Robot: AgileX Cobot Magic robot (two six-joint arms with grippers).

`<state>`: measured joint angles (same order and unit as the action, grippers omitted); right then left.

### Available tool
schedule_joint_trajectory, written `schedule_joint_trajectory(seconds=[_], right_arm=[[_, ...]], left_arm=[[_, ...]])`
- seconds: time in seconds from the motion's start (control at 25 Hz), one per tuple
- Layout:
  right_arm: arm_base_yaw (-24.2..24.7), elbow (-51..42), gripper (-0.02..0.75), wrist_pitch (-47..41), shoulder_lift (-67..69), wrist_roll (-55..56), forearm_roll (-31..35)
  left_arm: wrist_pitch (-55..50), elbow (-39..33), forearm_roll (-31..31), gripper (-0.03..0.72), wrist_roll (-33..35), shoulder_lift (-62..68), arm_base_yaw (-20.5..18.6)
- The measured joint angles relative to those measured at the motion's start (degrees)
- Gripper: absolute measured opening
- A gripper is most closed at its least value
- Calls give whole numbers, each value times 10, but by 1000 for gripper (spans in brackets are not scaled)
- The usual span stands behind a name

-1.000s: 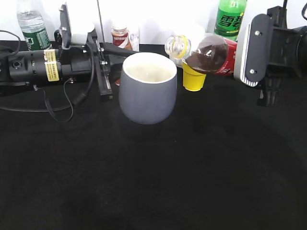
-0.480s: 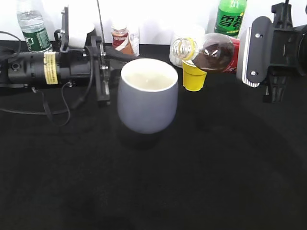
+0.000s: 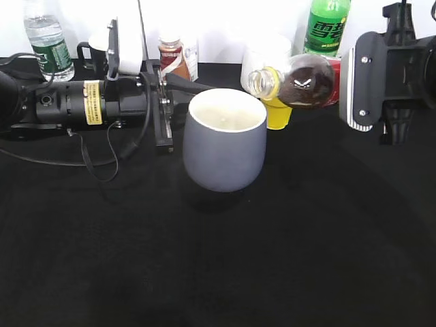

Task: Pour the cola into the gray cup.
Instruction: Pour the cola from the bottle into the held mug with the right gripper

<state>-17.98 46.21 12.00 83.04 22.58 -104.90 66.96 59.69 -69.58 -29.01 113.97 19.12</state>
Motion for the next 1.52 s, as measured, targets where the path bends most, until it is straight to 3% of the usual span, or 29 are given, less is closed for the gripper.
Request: schedule_joint_trajectory(seconds=[0.36, 1.52], right_arm=[[0, 0, 417, -13, 0, -31, 1], [0, 28, 386, -37, 0, -119, 1]], left_arm=[[0, 0, -1, 50, 0, 0, 27], [0, 0, 26, 50, 0, 40, 27]])
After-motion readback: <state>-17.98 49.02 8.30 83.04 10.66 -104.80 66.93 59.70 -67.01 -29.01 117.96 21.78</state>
